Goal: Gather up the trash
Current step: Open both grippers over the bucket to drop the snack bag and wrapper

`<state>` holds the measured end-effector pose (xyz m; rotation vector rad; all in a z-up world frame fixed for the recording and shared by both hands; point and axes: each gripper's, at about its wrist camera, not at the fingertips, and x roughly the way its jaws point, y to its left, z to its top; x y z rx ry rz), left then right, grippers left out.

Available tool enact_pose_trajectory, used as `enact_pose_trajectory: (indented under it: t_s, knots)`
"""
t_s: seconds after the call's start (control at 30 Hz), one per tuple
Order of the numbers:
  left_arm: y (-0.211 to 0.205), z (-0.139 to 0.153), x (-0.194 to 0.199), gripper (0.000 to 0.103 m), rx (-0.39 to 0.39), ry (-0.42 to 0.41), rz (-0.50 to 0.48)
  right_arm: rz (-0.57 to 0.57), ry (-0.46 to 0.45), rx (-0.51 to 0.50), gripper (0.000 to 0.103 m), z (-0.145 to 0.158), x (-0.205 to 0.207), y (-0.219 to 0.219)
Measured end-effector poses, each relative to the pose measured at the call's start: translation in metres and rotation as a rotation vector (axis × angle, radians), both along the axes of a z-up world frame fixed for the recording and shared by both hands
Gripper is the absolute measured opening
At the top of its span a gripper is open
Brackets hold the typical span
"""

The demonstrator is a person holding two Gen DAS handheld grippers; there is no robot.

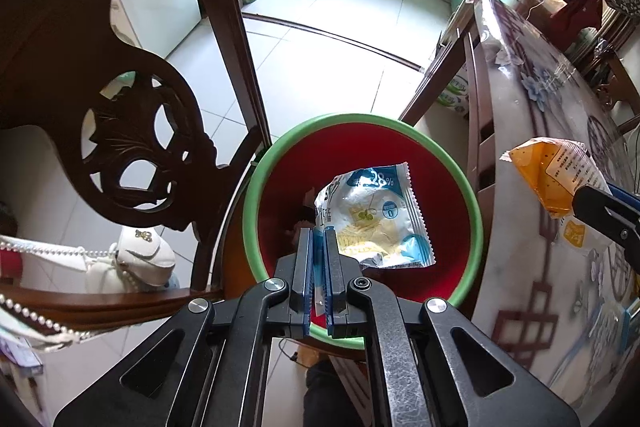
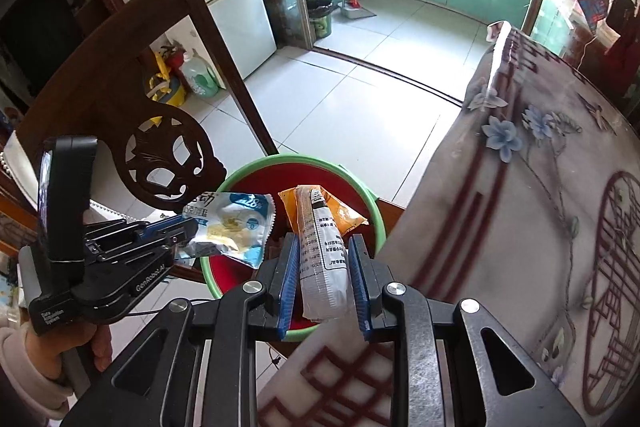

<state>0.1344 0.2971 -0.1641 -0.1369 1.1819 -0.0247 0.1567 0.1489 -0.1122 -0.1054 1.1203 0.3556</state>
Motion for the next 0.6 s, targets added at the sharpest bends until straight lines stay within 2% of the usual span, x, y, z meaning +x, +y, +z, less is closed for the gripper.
enact_pose_trajectory:
  t_s: [0.3,0.6]
  knots:
    - [0.003,-0.021,0.013,0.004,-0.015,0.067,0.003,0.001,0.037,-0.019,0.022,-0.015,0.012,0.009]
    - [0.006,-0.031,0.019,0.004,-0.008,0.089,0.009,-0.006,0.062,-0.033,0.022,-0.023,0.018,0.011]
